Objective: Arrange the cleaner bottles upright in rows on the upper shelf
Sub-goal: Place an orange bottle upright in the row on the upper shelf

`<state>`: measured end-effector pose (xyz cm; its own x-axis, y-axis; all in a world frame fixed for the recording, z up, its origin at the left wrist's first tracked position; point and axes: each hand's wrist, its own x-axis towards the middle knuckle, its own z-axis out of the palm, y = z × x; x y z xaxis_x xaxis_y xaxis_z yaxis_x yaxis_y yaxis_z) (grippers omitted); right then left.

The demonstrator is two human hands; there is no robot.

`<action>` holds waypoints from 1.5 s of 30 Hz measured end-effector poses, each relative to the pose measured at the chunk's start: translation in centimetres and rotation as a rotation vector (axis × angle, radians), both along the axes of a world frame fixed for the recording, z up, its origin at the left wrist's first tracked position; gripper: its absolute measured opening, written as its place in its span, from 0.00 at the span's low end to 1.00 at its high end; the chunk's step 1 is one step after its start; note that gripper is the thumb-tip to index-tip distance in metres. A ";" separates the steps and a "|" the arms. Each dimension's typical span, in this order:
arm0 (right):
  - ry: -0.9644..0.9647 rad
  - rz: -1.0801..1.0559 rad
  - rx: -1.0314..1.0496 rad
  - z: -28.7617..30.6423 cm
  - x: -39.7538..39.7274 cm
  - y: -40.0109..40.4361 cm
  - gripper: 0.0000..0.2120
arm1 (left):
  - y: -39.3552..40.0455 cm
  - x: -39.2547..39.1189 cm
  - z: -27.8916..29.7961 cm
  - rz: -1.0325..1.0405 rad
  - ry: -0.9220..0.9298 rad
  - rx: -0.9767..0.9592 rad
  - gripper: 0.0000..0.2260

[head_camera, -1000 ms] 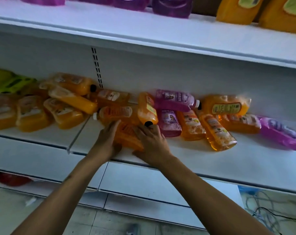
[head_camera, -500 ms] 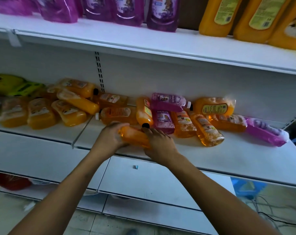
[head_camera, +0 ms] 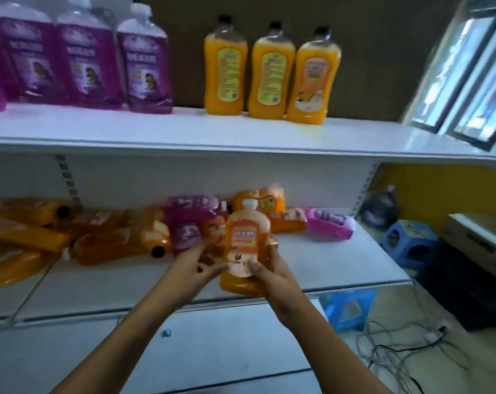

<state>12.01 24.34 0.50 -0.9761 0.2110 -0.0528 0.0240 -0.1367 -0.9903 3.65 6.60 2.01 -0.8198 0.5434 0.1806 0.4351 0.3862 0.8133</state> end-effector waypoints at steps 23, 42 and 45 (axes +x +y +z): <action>0.436 -0.075 0.766 15.1 8.1 9.6 0.47 | 10.3 7.6 8.8 -0.427 0.099 0.334 0.42; 0.959 0.289 0.808 25.9 -5.6 -21.5 0.47 | -22.0 4.5 18.8 0.109 0.390 0.349 0.41; 1.007 0.363 0.756 26.5 -7.3 -28.9 0.47 | -29.2 4.1 19.3 0.189 0.418 0.339 0.40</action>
